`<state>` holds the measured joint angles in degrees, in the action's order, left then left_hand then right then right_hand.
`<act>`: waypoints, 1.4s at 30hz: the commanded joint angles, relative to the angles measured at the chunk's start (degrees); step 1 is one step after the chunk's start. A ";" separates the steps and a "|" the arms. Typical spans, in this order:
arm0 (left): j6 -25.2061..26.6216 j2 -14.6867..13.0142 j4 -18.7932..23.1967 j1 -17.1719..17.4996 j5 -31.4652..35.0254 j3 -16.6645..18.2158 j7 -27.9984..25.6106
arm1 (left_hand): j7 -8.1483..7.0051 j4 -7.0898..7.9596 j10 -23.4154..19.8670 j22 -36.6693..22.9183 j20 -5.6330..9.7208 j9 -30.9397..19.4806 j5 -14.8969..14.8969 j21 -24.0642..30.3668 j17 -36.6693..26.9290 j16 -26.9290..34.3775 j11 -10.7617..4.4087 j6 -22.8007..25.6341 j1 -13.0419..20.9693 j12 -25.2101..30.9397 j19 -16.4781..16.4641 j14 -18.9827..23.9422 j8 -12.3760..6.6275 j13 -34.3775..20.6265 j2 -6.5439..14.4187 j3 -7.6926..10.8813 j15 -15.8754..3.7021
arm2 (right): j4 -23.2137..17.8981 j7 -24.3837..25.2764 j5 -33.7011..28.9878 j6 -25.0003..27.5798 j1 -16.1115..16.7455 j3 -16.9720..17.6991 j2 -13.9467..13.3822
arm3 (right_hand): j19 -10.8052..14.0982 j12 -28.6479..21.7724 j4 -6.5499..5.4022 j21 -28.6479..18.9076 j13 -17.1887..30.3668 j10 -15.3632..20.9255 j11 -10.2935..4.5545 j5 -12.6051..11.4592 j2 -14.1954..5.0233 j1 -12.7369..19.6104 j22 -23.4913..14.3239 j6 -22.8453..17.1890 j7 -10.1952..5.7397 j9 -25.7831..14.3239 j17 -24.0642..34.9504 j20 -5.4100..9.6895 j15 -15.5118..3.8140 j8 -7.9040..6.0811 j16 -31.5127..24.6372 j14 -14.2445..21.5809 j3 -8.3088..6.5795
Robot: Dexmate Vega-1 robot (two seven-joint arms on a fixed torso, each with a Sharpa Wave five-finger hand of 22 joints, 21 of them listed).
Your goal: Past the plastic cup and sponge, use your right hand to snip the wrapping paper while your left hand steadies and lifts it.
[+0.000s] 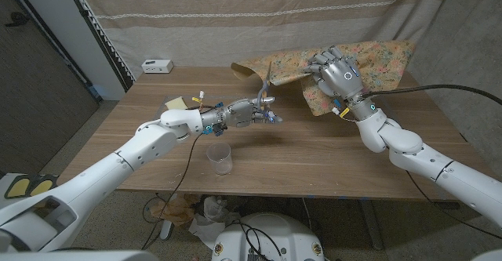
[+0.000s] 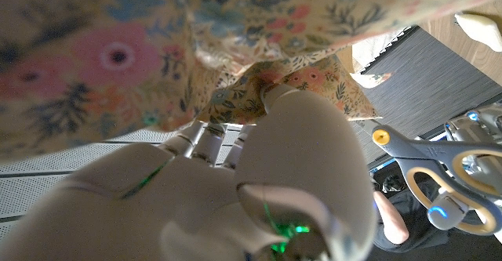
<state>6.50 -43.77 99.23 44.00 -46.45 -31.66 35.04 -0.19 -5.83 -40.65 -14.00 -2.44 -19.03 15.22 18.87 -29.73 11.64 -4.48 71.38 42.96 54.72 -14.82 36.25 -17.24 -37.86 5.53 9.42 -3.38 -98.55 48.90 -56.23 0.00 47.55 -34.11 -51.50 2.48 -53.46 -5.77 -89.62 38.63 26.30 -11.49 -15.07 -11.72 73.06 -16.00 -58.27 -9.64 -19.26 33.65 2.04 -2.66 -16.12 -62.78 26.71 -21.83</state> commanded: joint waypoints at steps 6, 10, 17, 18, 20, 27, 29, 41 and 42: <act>-3.22 -1.08 1.24 2.02 0.40 2.22 -2.21 | -0.57 2.27 -7.02 -0.04 0.45 -0.63 -1.28 0.56 0.25 -0.15 -6.32 0.59 6.52 0.55 0.07 0.55 -0.81 0.17 5.70 3.84 -8.48 | -0.14 -1.77 -0.13 1.51 -0.38 -0.74 1.71 | 0.60 -0.86 0.49 -0.13 -0.24 0.16 -0.34 -0.22 -0.48 0.07 0.08 -6.62 -2.93 -0.15 -0.34 9.29 -10.08 0.24 -0.26 0.94 -0.21; -3.81 -1.13 1.19 2.43 -0.16 2.76 -2.27 | -0.67 2.36 -7.19 0.02 0.33 -0.83 -1.72 0.59 0.42 -0.19 -6.33 0.72 6.51 0.64 0.14 0.62 -1.02 0.21 5.42 4.53 -8.55 | -0.39 -1.57 -0.12 2.04 -0.03 -0.81 2.01 | 0.65 -1.01 0.50 -0.15 -0.39 0.08 -0.29 -0.22 -0.47 0.04 0.16 -6.63 -2.93 -0.23 -0.50 9.28 -10.09 0.22 -0.28 1.00 -0.19; -4.37 -1.75 1.38 3.04 -0.57 3.36 -2.07 | -0.61 2.45 -7.32 0.14 0.36 -1.15 -2.39 0.66 0.70 -0.25 -6.32 0.78 6.46 0.78 0.23 0.71 -1.30 0.20 5.10 5.55 -8.58 | -0.62 -1.72 0.00 1.92 0.11 -1.06 2.17 | 0.73 -1.26 0.52 -0.02 -0.63 0.04 -0.35 -0.25 -0.46 0.01 0.42 -6.60 -2.94 -0.18 -0.77 9.24 -10.11 0.31 -0.33 1.11 -0.23; -4.59 -1.82 1.45 3.22 -0.51 3.45 -2.14 | -0.65 2.46 -7.43 0.17 0.37 -1.22 -2.56 0.68 0.78 -0.25 -6.26 0.88 6.44 0.72 0.23 0.75 -1.40 0.40 5.01 5.79 -8.53 | -0.59 -1.63 -0.24 1.96 0.04 -1.15 2.19 | 0.75 -1.35 0.54 0.02 -0.68 0.11 -0.37 -0.26 -0.45 0.02 0.48 -6.66 -2.94 -0.20 -0.82 9.23 -10.11 0.29 -0.33 1.13 -0.24; -5.14 -1.91 1.52 3.61 -0.61 3.67 -2.08 | -0.60 2.46 -7.56 0.21 0.40 -1.31 -2.74 0.70 0.86 -0.27 -6.32 0.98 6.41 0.75 0.23 0.77 -1.52 0.47 4.93 6.06 -8.66 | -0.64 -1.53 -0.35 2.25 0.10 -1.16 2.32 | 0.75 -1.39 0.53 0.04 -0.73 0.08 -0.36 -0.27 -0.44 -0.01 0.53 -6.70 -2.94 -0.23 -0.87 9.21 -10.12 0.26 -0.33 1.14 -0.23; -5.63 -2.53 1.58 5.10 -1.61 4.21 -1.72 | -0.56 2.45 -7.60 0.34 0.47 -1.62 -3.32 0.78 1.17 -0.33 -6.43 1.15 6.27 0.86 0.24 0.82 -1.85 0.45 4.63 6.98 -8.78 | -1.98 -2.39 -0.57 3.77 1.21 -1.01 2.22 | 0.78 -1.58 0.51 0.11 -0.95 -0.09 -0.36 -0.28 -0.42 -0.10 0.79 -6.71 -2.94 -0.26 -1.14 9.18 -10.13 0.29 -0.31 1.22 -0.22; -5.73 -2.81 1.88 5.41 -1.61 4.35 -1.79 | -0.51 2.42 -7.62 0.37 0.43 -1.69 -3.44 0.78 1.24 -0.33 -6.38 1.01 6.25 0.90 0.28 0.86 -1.85 0.44 4.56 7.18 -8.69 | -2.07 -2.63 -0.64 4.19 1.42 -1.12 2.43 | 0.80 -1.66 0.54 0.16 -1.03 -0.11 -0.36 -0.30 -0.42 -0.09 0.90 -6.66 -2.94 -0.23 -1.24 9.18 -10.13 0.34 -0.32 1.24 -0.24; -6.47 -2.33 2.14 5.03 -0.74 3.72 -1.41 | -0.53 2.27 -7.63 0.56 0.30 -1.89 -3.95 0.87 1.63 -0.42 -6.60 1.10 6.04 0.91 0.30 0.71 -2.10 0.62 4.19 8.28 -8.63 | -3.05 -2.09 -0.25 4.71 2.88 -0.53 1.71 | 0.74 -2.09 0.64 0.20 -1.41 -0.01 -0.36 -0.32 -0.41 -0.13 1.30 -6.63 -2.94 -0.21 -1.66 9.18 -10.15 0.45 -0.33 1.27 -0.23; -6.59 -2.28 2.16 5.08 -0.69 3.70 -1.43 | -0.54 2.25 -7.68 0.57 0.32 -1.91 -3.98 0.88 1.66 -0.42 -6.53 1.10 6.02 0.95 0.29 0.72 -2.12 0.62 4.16 8.34 -8.64 | -3.34 -2.08 -0.31 4.91 3.10 -0.40 1.59 | 0.75 -2.09 0.63 0.16 -1.43 -0.07 -0.34 -0.31 -0.41 -0.15 1.30 -6.66 -2.94 -0.23 -1.68 9.17 -10.14 0.43 -0.33 1.28 -0.21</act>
<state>0.62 -46.19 100.88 48.68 -47.61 -27.72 33.52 -0.74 -6.41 -40.97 -13.30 -2.14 -20.72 11.44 19.52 -28.14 11.10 -4.14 71.94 43.86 55.12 -14.51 36.55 -18.96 -37.16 4.62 12.67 -3.68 -100.59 46.71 -56.62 3.98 49.28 -35.12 -49.29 2.88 -55.18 -5.33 -89.62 36.99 26.05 -11.65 -14.89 -11.85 72.91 -14.62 -58.68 -10.04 -19.29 31.85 2.24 -2.67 -15.28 -62.77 27.32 -21.86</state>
